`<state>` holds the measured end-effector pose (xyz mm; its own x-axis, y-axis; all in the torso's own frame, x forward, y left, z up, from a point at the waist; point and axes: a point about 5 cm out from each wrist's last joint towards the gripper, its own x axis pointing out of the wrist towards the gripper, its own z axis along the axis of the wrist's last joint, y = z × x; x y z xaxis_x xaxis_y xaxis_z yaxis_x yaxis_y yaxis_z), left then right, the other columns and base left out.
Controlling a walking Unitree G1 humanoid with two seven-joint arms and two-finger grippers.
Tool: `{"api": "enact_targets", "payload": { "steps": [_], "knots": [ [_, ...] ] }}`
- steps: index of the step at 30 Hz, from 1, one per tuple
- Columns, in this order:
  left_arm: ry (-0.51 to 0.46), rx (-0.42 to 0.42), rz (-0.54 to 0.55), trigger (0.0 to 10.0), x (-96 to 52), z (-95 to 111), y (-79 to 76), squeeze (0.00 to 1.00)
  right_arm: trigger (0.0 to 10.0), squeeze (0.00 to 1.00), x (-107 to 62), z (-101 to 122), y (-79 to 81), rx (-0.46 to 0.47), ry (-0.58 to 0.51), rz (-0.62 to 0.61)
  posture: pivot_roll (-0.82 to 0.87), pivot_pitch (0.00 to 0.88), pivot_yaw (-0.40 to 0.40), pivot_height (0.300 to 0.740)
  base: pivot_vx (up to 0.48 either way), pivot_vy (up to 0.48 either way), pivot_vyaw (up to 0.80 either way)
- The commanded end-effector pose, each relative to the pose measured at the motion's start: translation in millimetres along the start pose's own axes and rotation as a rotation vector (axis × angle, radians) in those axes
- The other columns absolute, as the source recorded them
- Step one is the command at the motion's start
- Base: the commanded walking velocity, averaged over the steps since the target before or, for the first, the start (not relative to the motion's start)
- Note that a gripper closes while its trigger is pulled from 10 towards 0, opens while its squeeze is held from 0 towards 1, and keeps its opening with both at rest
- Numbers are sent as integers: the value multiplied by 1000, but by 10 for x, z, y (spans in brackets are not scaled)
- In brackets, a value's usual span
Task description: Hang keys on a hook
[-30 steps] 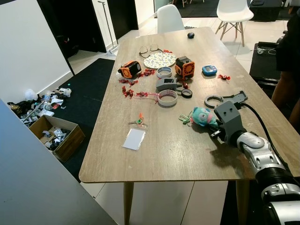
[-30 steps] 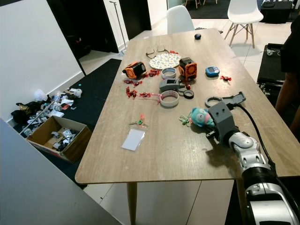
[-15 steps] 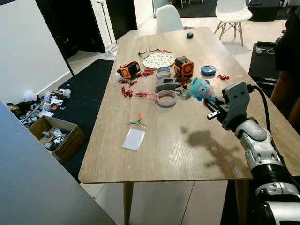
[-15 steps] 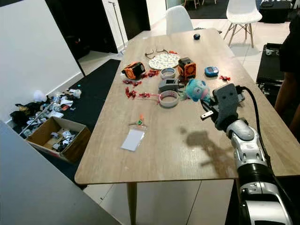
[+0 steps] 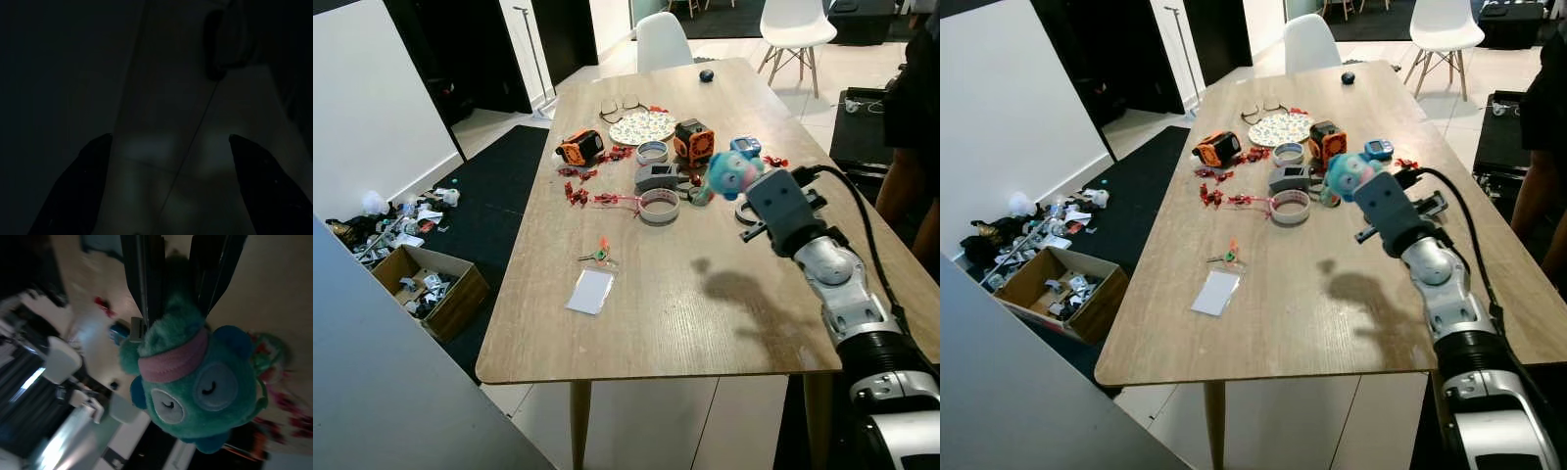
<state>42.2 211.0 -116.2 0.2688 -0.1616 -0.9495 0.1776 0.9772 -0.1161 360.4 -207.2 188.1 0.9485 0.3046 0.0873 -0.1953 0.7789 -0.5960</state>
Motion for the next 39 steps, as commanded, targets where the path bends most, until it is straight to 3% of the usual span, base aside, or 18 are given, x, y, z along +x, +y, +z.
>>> {"api": "enact_targets", "payload": {
  "steps": [1, 21, 39],
  "knots": [
    [-31, -52, 6, 10000, -25, -11, 44, 0, 10000, 0, 15, 99, 118, 48, -72, 68, -153, 33, 123, 740, 0, 0, 0],
    [36, -27, -19, 10000, -31, -71, 44, 0, 10000, 0, 36, 18, 161, 48, -20, 70, -122, 30, 114, 740, 0, 0, 0],
    [47, 1, -30, 10000, -33, -75, 43, 0, 10000, 0, 55, 19, 175, 52, -20, 71, -127, 22, 115, 740, -297, 0, 0]
  ]
}}
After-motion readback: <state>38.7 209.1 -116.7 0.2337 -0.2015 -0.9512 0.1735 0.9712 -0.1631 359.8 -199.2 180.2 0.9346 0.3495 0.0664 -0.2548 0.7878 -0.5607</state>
